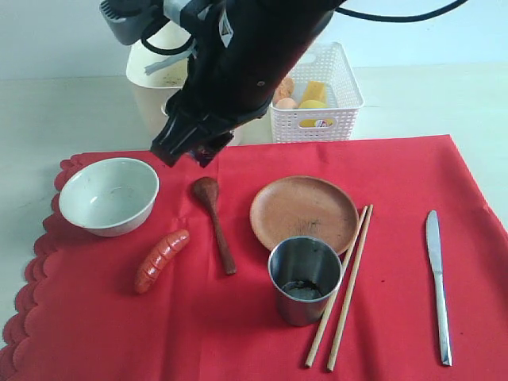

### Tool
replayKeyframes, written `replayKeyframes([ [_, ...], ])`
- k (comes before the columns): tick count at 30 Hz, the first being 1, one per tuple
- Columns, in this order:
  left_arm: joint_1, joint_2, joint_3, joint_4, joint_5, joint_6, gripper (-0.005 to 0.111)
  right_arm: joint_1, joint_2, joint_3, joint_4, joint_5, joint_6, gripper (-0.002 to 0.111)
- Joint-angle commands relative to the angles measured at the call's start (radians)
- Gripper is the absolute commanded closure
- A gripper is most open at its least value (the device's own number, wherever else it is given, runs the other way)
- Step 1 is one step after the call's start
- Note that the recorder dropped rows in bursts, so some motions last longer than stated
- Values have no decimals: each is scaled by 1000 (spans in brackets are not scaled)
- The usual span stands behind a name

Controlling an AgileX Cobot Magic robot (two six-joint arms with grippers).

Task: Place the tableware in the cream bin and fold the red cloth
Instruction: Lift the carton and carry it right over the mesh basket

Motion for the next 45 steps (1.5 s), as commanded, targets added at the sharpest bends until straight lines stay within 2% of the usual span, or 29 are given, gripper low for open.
replayKeyframes([
  [1,2,-5,2,-6,-9,-8,107,0,-18,-13,-163,-51,94,108],
  [6,2,-5,2,-6,-9,-8,107,-16,-18,-13,-260,-70,159,108],
  [32,2,-5,2,-6,-9,-5,107,-360,-16,-13,-224,-373,185,108],
  [45,2,-5,2,-6,-9,-5,107,-513,125,-13,-165,-594,185,108],
])
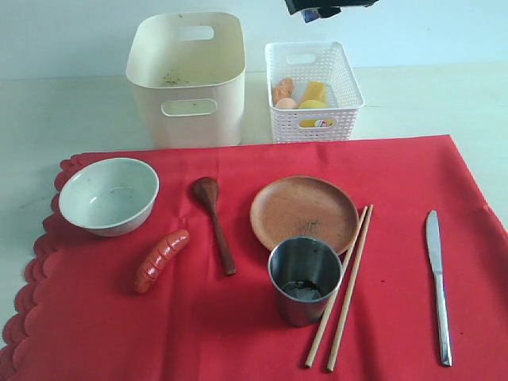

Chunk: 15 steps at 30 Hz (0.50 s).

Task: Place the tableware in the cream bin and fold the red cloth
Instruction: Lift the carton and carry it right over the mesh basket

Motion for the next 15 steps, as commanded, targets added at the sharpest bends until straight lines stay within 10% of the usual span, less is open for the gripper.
replayKeyframes([
  [1,2,-5,2,-6,-9,-5,107,-41,59,-10,18,-122,6,108],
  [15,2,-5,2,-6,-9,-5,107,-70,344,-206,85,-133,8,108],
])
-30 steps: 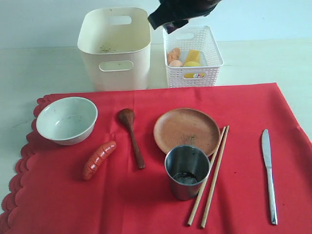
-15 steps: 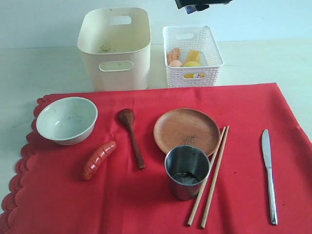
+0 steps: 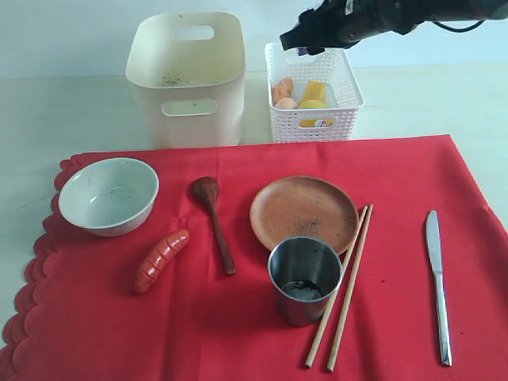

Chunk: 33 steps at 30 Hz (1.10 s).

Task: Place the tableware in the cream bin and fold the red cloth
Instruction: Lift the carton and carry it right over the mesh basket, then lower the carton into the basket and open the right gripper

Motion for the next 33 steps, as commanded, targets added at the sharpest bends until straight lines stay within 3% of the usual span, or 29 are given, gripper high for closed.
replayKeyframes([
  [1,2,-5,2,-6,-9,-5,107,-4,80,-110,22,38,8,108],
  [8,2,-5,2,-6,-9,-5,107,-4,213,-260,88,148,5,108],
  [18,2,-5,2,-6,-9,-5,107,-4,296,-296,154,151,5,108],
  [20,2,-5,2,-6,-9,-5,107,-4,306,-296,154,151,5,103],
  [22,2,-5,2,-6,-9,-5,107,-4,310,-296,154,151,5,90],
  [28,2,-5,2,-6,-9,-5,107,-4,294,-296,154,185,5,42],
  [30,2,-5,2,-6,-9,-5,107,-4,271,-296,152,212,5,34],
  [33,2,-5,2,-6,-9,-5,107,-4,235,-296,152,249,-2,32],
])
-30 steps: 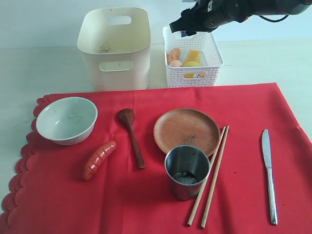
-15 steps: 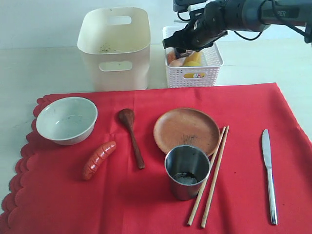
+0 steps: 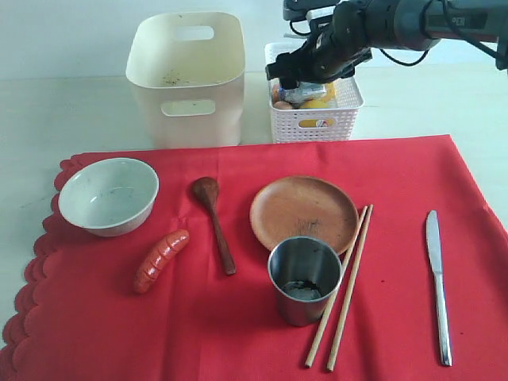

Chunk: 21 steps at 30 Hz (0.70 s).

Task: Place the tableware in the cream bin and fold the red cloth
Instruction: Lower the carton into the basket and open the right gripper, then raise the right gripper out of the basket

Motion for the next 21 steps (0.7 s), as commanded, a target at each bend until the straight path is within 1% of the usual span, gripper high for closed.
replayKeyframes([
  [1,2,-5,2,-6,-9,-5,107,-4,-51,-9,-4,39,-5,32],
  [8,2,-5,2,-6,-9,-5,107,-4,-127,-9,-4,124,-10,32],
  [17,2,-5,2,-6,-9,-5,107,-2,-224,-9,3,275,-71,33],
  [21,2,-5,2,-6,-9,-5,107,-2,-267,-9,35,342,-113,32],
])
